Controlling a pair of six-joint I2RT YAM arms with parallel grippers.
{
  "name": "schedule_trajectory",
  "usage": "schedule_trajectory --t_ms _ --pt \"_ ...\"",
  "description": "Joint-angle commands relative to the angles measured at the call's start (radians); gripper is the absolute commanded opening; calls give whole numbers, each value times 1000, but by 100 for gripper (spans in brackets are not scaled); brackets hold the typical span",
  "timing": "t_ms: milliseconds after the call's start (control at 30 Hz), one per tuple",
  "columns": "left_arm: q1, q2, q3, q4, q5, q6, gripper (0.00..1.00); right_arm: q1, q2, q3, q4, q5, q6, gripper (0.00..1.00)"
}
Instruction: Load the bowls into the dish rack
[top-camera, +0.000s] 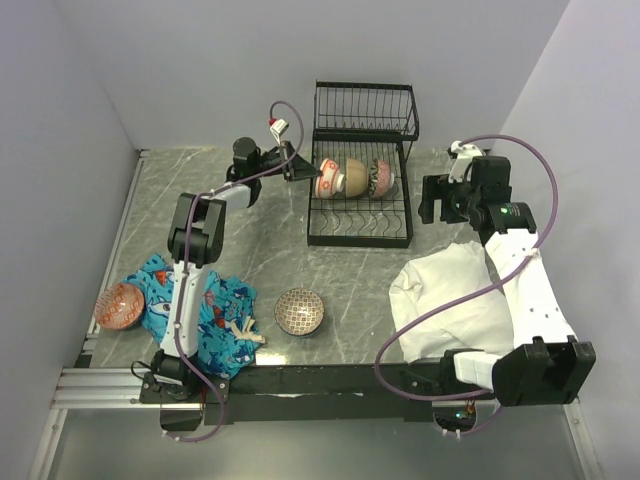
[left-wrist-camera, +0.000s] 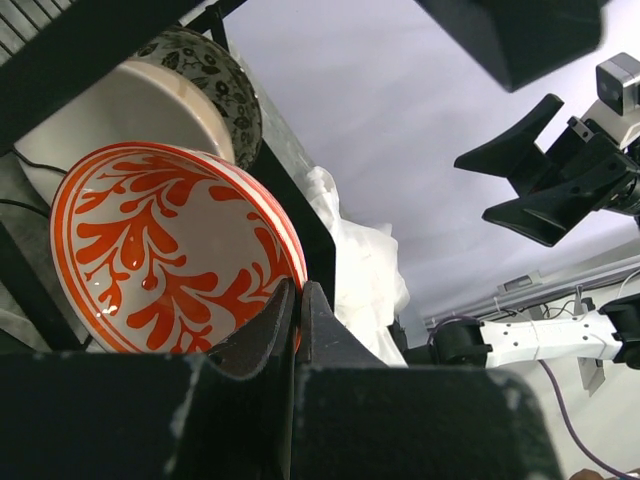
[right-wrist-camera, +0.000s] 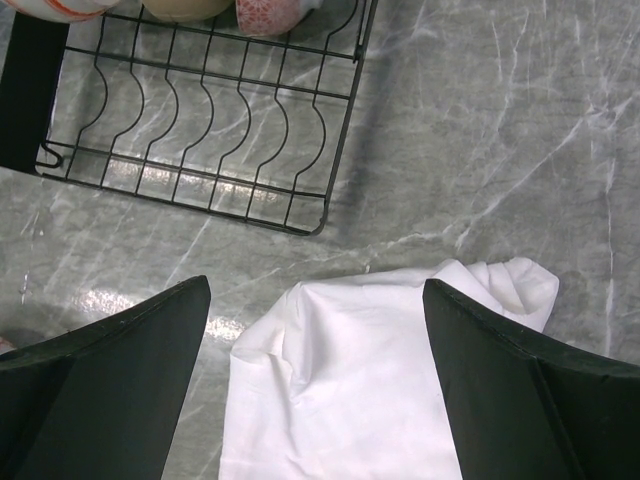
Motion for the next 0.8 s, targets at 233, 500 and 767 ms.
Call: schedule_trajectory --t_ms 233,500,767 --pt "-3 70 118 71 -36 0 1 -7 35 73 -10 19 -17 95" --pt "-6 87 140 101 -43 -48 1 -6 60 89 -23 28 -24 95" --pt "-13 76 120 101 -59 -105 1 -3 71 93 -19 31 -29 95"
